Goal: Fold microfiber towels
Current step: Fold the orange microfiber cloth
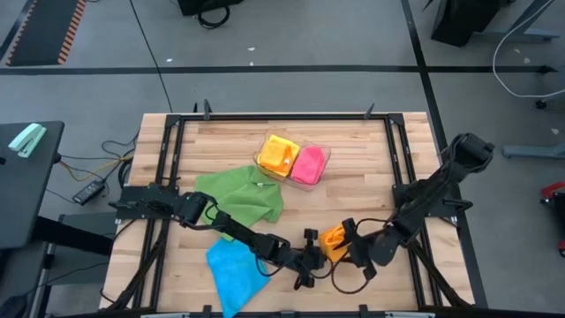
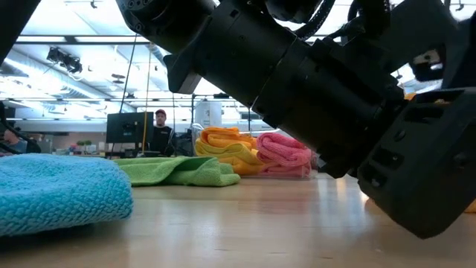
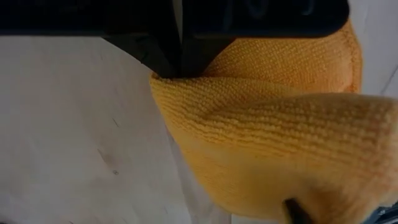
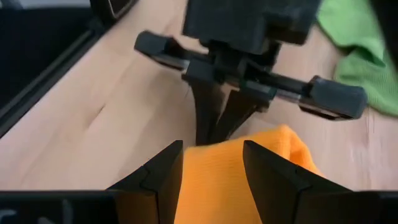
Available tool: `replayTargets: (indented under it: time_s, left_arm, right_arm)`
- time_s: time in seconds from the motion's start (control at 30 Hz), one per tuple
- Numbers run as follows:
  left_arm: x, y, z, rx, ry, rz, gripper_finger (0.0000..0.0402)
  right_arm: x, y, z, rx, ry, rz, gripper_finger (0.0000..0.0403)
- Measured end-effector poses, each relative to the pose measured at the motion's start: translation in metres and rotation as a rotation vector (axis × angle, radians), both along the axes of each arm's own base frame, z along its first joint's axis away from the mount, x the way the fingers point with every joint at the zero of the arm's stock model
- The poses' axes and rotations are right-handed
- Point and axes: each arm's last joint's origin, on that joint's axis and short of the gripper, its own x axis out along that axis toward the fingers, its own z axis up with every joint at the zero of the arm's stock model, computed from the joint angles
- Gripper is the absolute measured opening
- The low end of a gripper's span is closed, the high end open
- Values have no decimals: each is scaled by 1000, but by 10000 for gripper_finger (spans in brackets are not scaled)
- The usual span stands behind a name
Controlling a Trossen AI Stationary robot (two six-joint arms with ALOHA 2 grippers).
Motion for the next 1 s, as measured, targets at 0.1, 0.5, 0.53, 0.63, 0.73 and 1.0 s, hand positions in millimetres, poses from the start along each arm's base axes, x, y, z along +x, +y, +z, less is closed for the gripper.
replayTargets:
  time_s: [0.1,0.5,0.53,0.63,0.73,1.0]
  left_arm:
    - [0,0,0,6,-3,-2,10]
    - [0,0,1,0,-5,-1,26]
    - [0,0,1,0,-5,-1,26]
    - [0,0,1,0,-5,-1,18]
    - [0,-1,3,5,-6,-7,11]
    - [-5,-6,17,10,5,-21,29]
  right_arm:
    - [0,-11,-9,34,-62,-6,176]
    - [-2,-61,-43,94,-44,-220,176]
    - [-2,-64,-46,101,-32,-242,176]
    - [-3,-69,-48,114,-23,-273,176]
    - [-3,-69,-49,115,-21,-273,176]
    - [-7,-71,-54,102,40,-300,176]
